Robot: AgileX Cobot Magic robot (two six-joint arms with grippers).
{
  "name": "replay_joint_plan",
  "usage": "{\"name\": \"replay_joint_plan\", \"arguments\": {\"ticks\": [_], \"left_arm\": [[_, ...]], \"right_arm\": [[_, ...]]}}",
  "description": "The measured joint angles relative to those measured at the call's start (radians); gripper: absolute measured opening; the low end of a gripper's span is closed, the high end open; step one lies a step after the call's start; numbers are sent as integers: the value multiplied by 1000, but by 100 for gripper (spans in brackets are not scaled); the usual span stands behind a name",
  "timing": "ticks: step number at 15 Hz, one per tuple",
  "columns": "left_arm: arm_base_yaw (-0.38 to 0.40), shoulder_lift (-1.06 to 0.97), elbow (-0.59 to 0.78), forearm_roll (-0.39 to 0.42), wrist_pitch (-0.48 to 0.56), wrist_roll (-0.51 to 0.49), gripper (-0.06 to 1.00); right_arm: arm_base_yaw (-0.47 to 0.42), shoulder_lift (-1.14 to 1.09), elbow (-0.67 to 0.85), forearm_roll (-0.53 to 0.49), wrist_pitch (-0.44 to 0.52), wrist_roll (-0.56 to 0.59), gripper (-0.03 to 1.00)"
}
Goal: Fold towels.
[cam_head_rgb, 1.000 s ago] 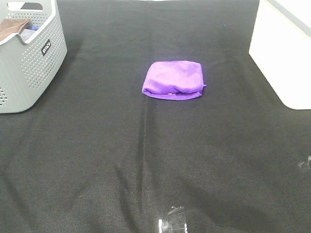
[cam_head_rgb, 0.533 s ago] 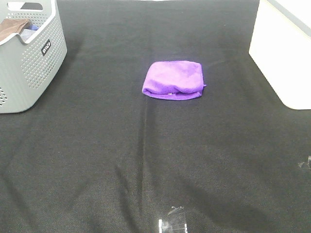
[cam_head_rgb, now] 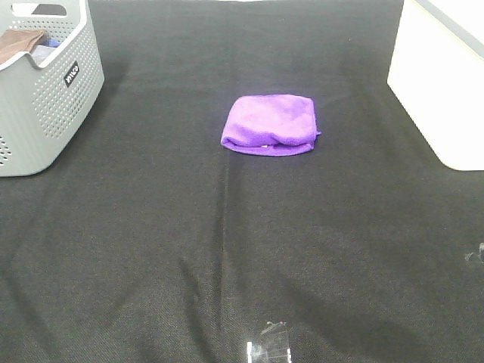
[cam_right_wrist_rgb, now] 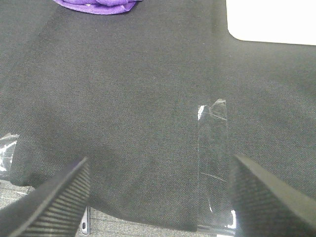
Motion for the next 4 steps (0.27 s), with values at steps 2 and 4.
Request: {"name": "replay_joint_plan", "arguments": {"ticks": [2, 4], "left_arm": [[0, 0, 0, 0, 0, 0, 70], [0, 0, 0, 0, 0, 0, 70]], "right_arm": [[0, 0, 0, 0, 0, 0, 76], [0, 0, 0, 0, 0, 0, 76]]}}
